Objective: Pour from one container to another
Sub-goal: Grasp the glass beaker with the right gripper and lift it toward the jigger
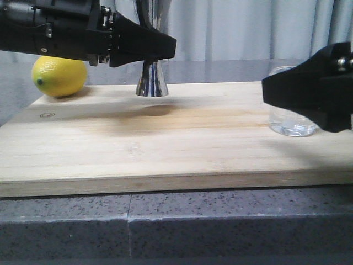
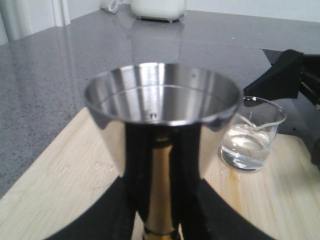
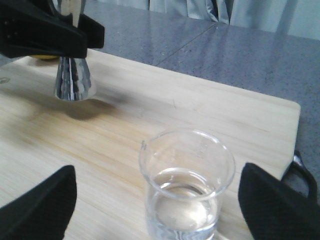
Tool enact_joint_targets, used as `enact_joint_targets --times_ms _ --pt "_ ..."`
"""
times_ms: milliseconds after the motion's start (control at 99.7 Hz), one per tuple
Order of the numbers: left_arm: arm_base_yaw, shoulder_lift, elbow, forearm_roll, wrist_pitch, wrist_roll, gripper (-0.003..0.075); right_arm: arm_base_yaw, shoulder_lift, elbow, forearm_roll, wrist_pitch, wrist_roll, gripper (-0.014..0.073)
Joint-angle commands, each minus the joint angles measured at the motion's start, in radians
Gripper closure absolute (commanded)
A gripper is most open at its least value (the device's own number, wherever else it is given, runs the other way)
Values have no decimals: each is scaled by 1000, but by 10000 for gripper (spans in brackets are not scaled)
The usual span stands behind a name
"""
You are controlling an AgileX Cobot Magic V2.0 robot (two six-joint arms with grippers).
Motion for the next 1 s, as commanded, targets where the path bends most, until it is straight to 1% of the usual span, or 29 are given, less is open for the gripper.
enact_joint_targets --times_ms 0,160,331,401,451,461,471,552,642,883,993 --pt "-8 -54 -29 -79 104 4 572 0 38 -22 14 -131 6 19" --pt "-8 -54 -29 -79 104 4 572 0 121 -22 39 -192 6 19" --pt "-8 -54 -29 -79 104 4 572 0 156 -22 39 -200 11 29" --pt "-8 -54 -29 -79 104 4 572 0 158 -22 39 -200 17 77" --pt "-8 -54 -29 -79 104 4 572 0 158 -22 39 -200 17 130" --pt "-8 -54 -29 -79 104 4 572 0 158 -22 39 -200 17 154" --pt "-8 -54 -29 -79 104 4 572 0 158 -22 39 -200 17 154" --pt "-8 -54 -29 -79 104 4 572 0 158 -22 39 -201 17 243" --pt "-8 -54 -29 -79 104 4 572 0 158 -22 39 -202 17 296" --pt "-8 -54 -29 -79 104 4 572 0 151 -33 39 -202 17 302" --pt "-8 -54 -29 -79 104 4 572 0 117 -79 39 -139 17 302"
